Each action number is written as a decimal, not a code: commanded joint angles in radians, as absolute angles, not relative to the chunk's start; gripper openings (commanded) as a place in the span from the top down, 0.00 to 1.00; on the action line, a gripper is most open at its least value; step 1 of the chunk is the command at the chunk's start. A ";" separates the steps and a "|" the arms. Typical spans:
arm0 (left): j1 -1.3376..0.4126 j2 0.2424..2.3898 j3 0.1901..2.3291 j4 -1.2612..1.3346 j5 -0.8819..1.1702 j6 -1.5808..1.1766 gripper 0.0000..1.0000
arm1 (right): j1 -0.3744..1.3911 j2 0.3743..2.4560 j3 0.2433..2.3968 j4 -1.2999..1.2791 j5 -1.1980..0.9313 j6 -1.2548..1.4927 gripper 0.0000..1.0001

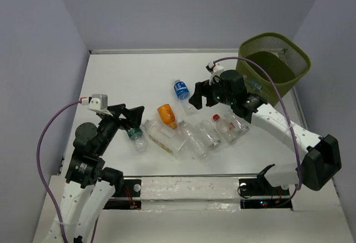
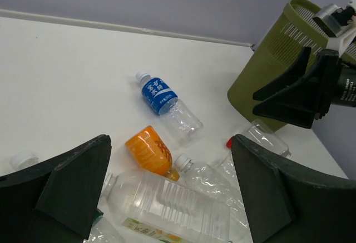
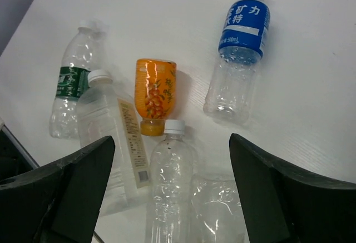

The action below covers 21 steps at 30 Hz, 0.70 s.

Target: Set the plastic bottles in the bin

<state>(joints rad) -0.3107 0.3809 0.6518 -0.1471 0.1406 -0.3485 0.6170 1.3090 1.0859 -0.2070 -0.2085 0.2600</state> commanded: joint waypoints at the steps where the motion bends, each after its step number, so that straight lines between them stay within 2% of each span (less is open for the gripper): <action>1: -0.313 0.399 0.692 -0.149 0.108 -0.336 0.01 | 0.626 1.396 1.166 -0.204 -0.138 0.219 0.10; 7: -0.313 0.475 0.704 -0.216 -0.042 -0.368 0.01 | 0.626 1.603 1.294 -0.218 -0.072 0.160 0.09; 17: -0.313 0.537 0.709 -0.268 -0.166 -0.414 0.01 | 0.626 2.008 1.678 -0.345 0.047 0.095 0.08; 21: -0.311 0.574 0.710 -0.279 -0.178 -0.420 0.01 | 0.626 2.124 1.741 -0.367 0.028 0.097 0.09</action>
